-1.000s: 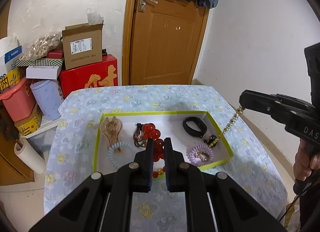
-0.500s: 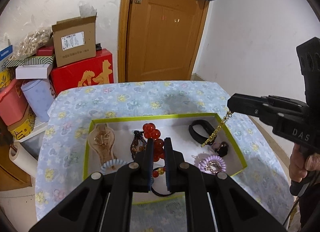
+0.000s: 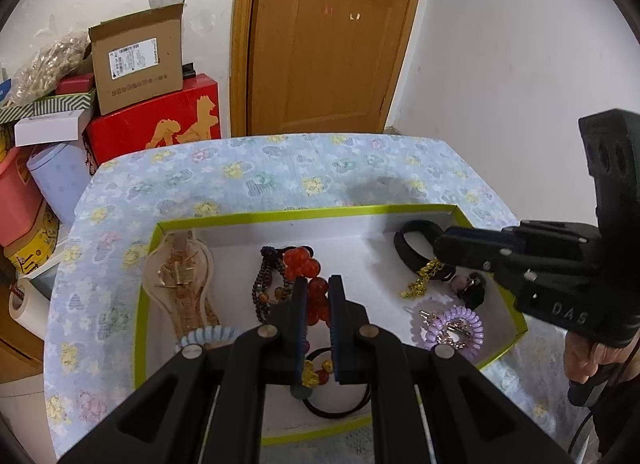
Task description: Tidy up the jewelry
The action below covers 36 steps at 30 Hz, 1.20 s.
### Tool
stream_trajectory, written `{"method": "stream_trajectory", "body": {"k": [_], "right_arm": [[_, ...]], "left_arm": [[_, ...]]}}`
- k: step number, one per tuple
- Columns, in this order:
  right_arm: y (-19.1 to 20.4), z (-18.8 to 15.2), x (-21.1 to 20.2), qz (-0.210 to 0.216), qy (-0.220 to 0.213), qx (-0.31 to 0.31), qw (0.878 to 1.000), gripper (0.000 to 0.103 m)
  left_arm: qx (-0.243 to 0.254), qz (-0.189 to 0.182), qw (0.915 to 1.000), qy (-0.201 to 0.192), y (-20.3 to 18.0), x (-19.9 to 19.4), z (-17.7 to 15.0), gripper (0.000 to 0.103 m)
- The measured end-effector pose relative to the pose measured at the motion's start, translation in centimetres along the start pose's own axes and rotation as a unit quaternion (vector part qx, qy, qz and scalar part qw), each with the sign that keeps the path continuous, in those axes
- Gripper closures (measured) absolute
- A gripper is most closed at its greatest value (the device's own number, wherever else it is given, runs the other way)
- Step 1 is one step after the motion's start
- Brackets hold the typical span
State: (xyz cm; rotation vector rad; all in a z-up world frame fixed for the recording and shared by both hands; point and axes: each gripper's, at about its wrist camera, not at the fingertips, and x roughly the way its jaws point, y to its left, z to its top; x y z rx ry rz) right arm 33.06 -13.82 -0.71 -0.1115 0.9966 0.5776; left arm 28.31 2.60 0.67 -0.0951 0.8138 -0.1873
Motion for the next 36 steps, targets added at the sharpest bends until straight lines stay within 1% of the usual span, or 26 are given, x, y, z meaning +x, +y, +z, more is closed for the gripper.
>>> {"method": "stream_trajectory", "body": {"k": [7,14,16,18,19,20,25,31,35,36], "right_arm": [[-0.7,-0.9,1.7,0.008,0.022,0.012,1.0,0.091],[-1.1,-1.3,2.1,0.007,0.03,0.017,0.999,0.09],[-1.0,-1.3,1.9,0.007,0.029,0.014,0.999,0.084],[-0.8,-1.4,1.6,0.007,0.026,0.011,1.0,0.079],[-0.8,-1.5,1.4,0.006,0.025,0.01,1.0,0.079],[-0.7,-1.5,1.2,0.005,0.023,0.008,1.0,0.078],[-0.3,-1.8,-0.1,-0.003,0.011,0.007,1.0,0.077],[0.4,-3.0,-2.8,-0.012,-0.006,0.016,1.0,0.076],[1.5,-4.5,-5.0,-0.021,-0.016,0.018,1.0,0.063],[2.0,-5.1,-5.7,-0.022,-0.018,0.018,0.999,0.063]], "left_arm": [[-0.006,0.002,0.9998,0.017,0.4,1.5,-0.5,0.093],[-0.004,0.002,0.9998,0.02,0.3,1.7,-0.9,0.092],[0.002,0.008,0.9998,0.019,0.2,1.6,-0.9,0.092],[0.004,0.011,0.9998,0.017,0.0,1.4,-1.0,0.087],[0.004,0.01,0.9998,0.016,0.0,1.3,-1.0,0.08],[0.004,0.01,0.9998,0.014,0.0,1.1,-1.1,0.076],[0.005,0.016,0.9998,0.006,-0.1,-0.2,-1.4,0.075],[0.0,0.022,0.9997,-0.01,-0.7,-3.3,-2.8,0.075],[-0.004,0.033,0.9993,-0.015,-1.3,-5.3,-4.2,0.075],[-0.006,0.035,0.9993,-0.015,-1.4,-5.7,-4.5,0.075]]}}
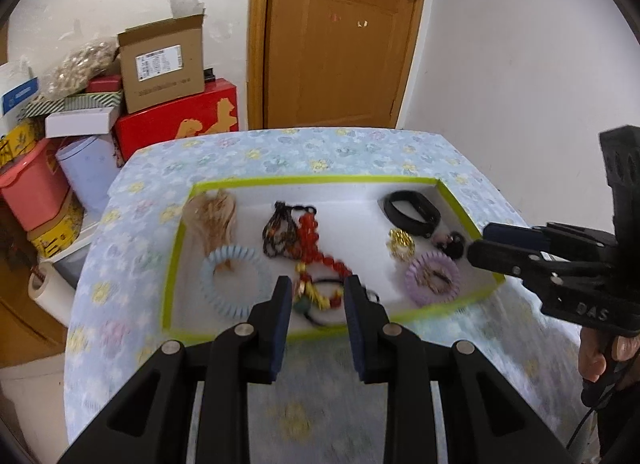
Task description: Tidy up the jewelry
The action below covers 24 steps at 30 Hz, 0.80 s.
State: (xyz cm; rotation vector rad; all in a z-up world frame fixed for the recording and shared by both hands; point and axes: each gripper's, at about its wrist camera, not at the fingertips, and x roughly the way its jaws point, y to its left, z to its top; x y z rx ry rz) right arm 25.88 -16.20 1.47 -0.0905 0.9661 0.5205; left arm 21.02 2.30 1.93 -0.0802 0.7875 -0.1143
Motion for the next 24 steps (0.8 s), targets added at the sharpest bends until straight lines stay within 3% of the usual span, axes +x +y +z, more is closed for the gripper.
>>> {"method": "stream_trajectory", "body": {"k": [11,24], "right_arm": [[3.5,-4.6,-4.9,-0.029,-0.011,-0.007,1.0,0.063],[4.9,-8.7,-7.4,-0.058,-0.005,0.009,0.998,0.063]], "left_arm": [[-0.014,0.02,0.9997,-0.005,-1.0,-4.8,-4.3,0.075],[-0.026,0.031,0.9991,0.011,-1.7,-6.7,-8.0,0.075]]}}
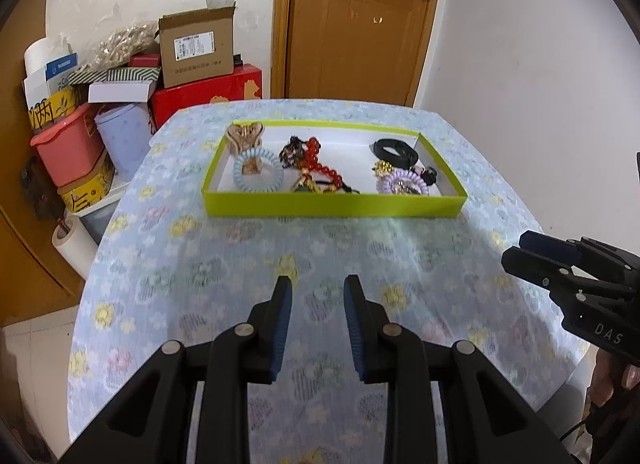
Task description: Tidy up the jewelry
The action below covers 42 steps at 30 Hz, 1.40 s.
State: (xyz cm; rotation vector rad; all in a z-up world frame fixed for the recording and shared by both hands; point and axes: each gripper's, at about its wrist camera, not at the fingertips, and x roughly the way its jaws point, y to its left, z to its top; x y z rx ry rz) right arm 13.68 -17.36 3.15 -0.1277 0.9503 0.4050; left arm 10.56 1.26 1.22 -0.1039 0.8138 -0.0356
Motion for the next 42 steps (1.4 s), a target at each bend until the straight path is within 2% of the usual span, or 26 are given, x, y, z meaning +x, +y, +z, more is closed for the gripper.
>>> {"method": "stream_trajectory", "body": {"k": [23,42], "right_arm": [[0.3,-0.9,1.9,-0.013,0.028,-0.008,0.999,0.062],[0.6,-0.9,1.7,-0.01,0.027,-0.011,1.0,0.062]], "left_arm": [[-0.011,0.008,0.9997,0.022,0.4,1.8,-0.5,0.075],[-0.007,0.015,0.9996,0.022,0.3,1.5,-0.5,0.075]]}}
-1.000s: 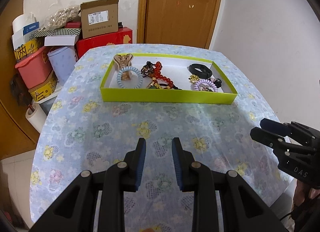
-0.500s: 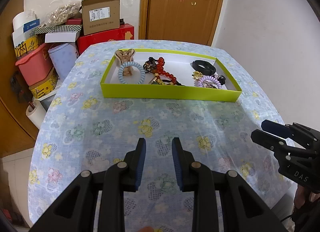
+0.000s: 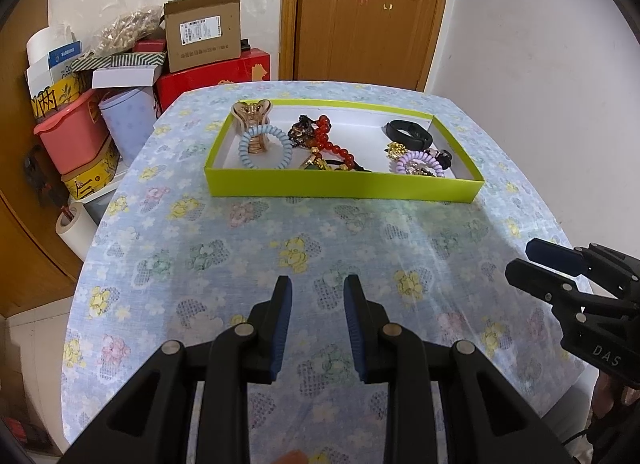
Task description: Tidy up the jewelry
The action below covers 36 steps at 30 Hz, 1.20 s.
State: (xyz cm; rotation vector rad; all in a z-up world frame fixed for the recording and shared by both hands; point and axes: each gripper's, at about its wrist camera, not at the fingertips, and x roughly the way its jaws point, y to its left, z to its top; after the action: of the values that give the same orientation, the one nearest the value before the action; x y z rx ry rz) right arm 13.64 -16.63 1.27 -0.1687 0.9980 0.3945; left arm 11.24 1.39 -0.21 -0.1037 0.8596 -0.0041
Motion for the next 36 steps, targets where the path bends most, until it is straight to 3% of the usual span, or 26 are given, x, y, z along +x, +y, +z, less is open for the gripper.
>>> {"method": "stream_trajectory", "body": {"k": [36], "right_arm": [[0.5,0.0,-0.9,0.001,-0.005,-0.003,1.0,0.062]], "left_arm": [[0.002,0.002,1.0,0.0,-0.4,-0.8,-0.5,0.075]]}}
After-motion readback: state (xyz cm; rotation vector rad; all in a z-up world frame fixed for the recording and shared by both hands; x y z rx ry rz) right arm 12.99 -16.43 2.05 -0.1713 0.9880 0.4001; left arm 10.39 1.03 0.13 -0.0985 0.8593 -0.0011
